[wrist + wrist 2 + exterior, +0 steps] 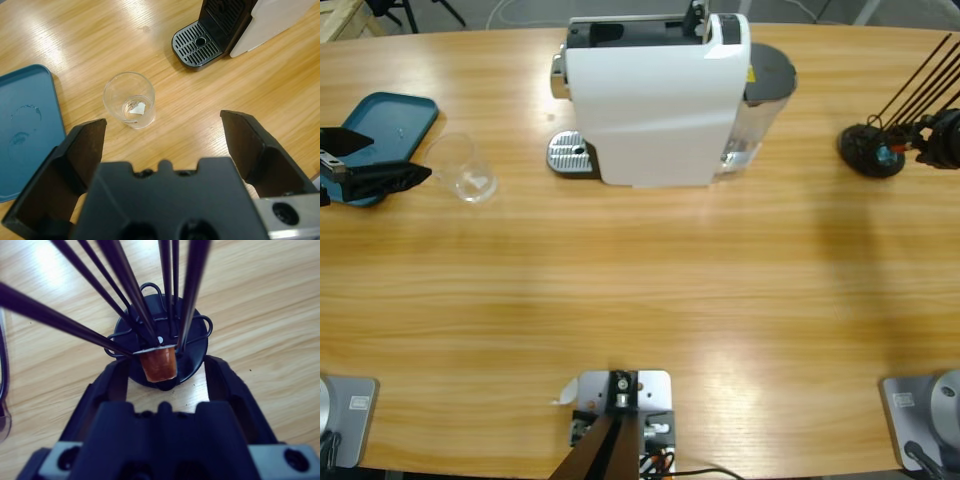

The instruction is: Pour coffee

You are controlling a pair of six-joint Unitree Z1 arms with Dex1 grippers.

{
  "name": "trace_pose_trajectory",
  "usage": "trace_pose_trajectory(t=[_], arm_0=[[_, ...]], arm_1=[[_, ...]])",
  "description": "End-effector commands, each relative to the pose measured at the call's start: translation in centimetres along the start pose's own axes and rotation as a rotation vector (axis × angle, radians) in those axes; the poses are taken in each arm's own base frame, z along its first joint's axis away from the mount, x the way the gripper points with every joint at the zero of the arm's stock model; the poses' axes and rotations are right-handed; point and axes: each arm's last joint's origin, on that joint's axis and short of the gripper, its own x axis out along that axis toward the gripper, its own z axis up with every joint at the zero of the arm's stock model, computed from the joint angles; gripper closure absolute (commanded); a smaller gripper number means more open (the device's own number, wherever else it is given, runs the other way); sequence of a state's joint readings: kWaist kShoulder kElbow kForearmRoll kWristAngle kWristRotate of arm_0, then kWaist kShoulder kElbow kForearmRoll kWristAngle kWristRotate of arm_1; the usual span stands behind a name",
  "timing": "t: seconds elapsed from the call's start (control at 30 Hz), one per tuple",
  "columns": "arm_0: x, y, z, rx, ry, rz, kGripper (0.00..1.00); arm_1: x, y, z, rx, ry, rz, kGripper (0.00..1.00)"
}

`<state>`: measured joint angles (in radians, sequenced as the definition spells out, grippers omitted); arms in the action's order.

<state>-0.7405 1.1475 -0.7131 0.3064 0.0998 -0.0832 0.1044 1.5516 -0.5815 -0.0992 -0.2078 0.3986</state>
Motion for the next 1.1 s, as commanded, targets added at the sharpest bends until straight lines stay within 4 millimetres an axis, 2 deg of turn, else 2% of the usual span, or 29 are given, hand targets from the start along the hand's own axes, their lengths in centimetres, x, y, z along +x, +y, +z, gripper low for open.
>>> trace_pose_trajectory(t=[0.03,0.07,0.1,0.13,0.2,0.23,0.27,0.3,0.37,0.43,0.83,1.1], arm_0=[[1.2,-0.2,-1.0,-0.001,0.056,0.005,0.004],[1.2,-0.2,-1.0,-0.001,0.056,0.005,0.003],[1.2,-0.2,-1.0,-0.001,0.055,0.005,0.003],[1.2,-0.2,-1.0,-0.001,0.055,0.005,0.004],[1.2,-0.2,-1.0,-0.001,0.056,0.005,0.004],[1.2,-0.2,-1.0,-0.001,0.056,0.005,0.003],[1.2,-0.2,-1.0,-0.001,0.056,0.005,0.003],[1.2,-0.2,-1.0,-0.001,0.056,0.005,0.003],[1.2,-0.2,-1.0,-0.001,0.056,0.005,0.003],[1.2,-0.2,-1.0,-0.001,0.056,0.005,0.004],[1.2,-0.2,-1.0,-0.001,0.056,0.005,0.004],[1.2,-0.2,-0.9,-0.002,0.051,0.004,0.004]], arm_1=[[1.0,0.1,-1.2,-0.008,0.05,-0.005,0.414],[1.0,0.1,-1.1,-0.008,0.047,-0.003,0.426],[1.0,0.1,-1.1,-0.007,0.046,-0.003,0.512],[1.0,0.2,-1.1,-0.007,0.045,-0.002,0.543],[1.0,0.2,-1.1,-0.006,0.042,0.002,0.739],[1.0,0.2,-1.1,-0.006,0.043,0.001,0.795],[1.1,0.2,-1.2,-0.007,0.044,0.001,0.809],[1.2,0.2,-1.2,-0.007,0.047,0.0,0.89],[1.3,0.2,-1.2,-0.008,0.051,-0.002,0.923],[1.4,0.2,-1.2,-0.008,0.052,-0.002,1.0],[1.1,0.1,-1.3,-0.007,0.045,0.001,1.0],[-2.4,-0.2,-0.6,-0.013,0.001,0.024,1.0]])
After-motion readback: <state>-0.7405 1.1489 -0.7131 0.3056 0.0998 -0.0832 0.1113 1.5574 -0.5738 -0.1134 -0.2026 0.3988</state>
